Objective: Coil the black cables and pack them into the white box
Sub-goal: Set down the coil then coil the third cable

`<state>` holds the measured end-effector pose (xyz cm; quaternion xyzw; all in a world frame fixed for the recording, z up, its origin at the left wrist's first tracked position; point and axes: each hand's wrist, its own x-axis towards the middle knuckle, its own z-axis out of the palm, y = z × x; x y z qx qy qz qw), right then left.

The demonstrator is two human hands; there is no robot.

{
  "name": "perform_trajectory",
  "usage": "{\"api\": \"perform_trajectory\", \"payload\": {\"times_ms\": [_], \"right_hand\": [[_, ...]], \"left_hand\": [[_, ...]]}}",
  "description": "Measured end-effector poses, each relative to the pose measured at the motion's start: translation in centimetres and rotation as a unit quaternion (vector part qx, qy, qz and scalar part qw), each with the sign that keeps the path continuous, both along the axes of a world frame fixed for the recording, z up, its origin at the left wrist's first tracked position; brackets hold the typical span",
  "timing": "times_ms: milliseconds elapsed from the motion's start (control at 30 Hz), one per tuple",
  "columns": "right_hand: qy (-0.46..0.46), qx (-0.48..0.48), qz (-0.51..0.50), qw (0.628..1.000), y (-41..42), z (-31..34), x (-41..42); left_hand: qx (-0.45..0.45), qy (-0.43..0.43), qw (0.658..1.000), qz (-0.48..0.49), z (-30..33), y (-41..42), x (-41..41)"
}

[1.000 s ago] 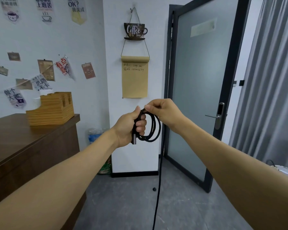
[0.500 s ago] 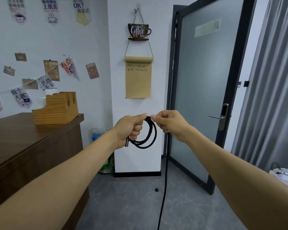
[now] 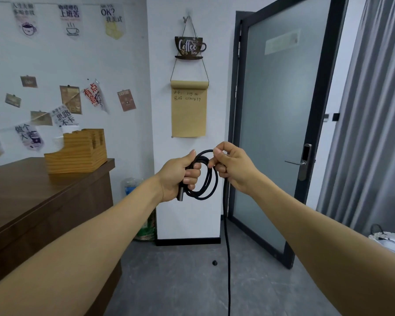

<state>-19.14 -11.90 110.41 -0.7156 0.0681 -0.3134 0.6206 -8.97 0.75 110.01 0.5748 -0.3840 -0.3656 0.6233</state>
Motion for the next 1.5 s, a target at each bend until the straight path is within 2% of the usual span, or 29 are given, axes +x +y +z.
{"api": "perform_trajectory", "payload": {"times_ms": [200, 367, 467, 533, 633, 767, 867, 933, 1000, 1067, 1167, 1233, 1333, 1400, 1500], "right_hand": [[-0.038, 0.061, 0.005, 0.997, -0.3, 0.1, -0.5], [-0.006, 0.024, -0.038, 0.999, -1.0, -0.4, -1.1], [0.056, -0.045, -0.064, 0.995, -1.8, -1.4, -2.0], [0.079, -0.053, -0.061, 0.994, -2.3, -2.3, -2.4], [0.096, -0.046, -0.078, 0.991, -2.9, -3.5, -2.7], [0.131, -0.056, -0.141, 0.980, -4.3, -5.0, -3.7], [0.139, -0.065, -0.190, 0.970, -5.0, -5.8, -4.4], [0.136, -0.112, -0.214, 0.961, -4.7, -5.6, -4.0], [0.143, -0.212, -0.232, 0.938, -3.9, -5.1, -3.0], [0.172, -0.325, -0.226, 0.902, -2.8, -4.4, -2.2], [0.219, -0.458, -0.171, 0.844, -1.0, -2.7, -1.5], [0.221, -0.503, -0.123, 0.826, 0.2, -1.3, -1.3], [0.211, -0.510, -0.071, 0.831, 1.0, 0.8, -1.4], [0.203, -0.487, -0.050, 0.848, 1.1, 1.7, -1.7], [0.188, -0.439, -0.027, 0.878, 1.2, 2.1, -2.1]], "left_hand": [[-0.005, 0.023, 0.999, -0.032, -0.4, -0.3, -0.3], [0.009, 0.007, 0.999, -0.040, -0.4, -0.2, -0.6], [0.007, -0.015, 1.000, 0.012, -0.6, 0.2, -0.2], [-0.016, -0.009, 0.999, 0.051, -0.7, 0.3, 0.4], [-0.069, 0.049, 0.991, 0.106, -0.3, 0.6, 1.5], [-0.133, 0.143, 0.962, 0.191, 1.0, 1.8, 3.8], [-0.146, 0.178, 0.943, 0.242, 1.0, 2.8, 5.5], [-0.156, 0.186, 0.929, 0.278, 0.5, 2.8, 5.8], [-0.160, 0.158, 0.925, 0.307, 0.2, 2.3, 5.3], [-0.155, 0.087, 0.935, 0.306, 0.0, 1.4, 4.4], [-0.136, -0.019, 0.954, 0.266, -0.3, 0.1, 3.2], [-0.116, -0.065, 0.961, 0.241, -0.5, -0.7, 2.6], [-0.097, -0.081, 0.970, 0.208, -0.9, -1.5, 1.8], [-0.083, -0.095, 0.975, 0.186, -1.1, -1.8, 1.0], [-0.050, -0.162, 0.972, 0.163, -1.2, -2.0, -0.3]]}}
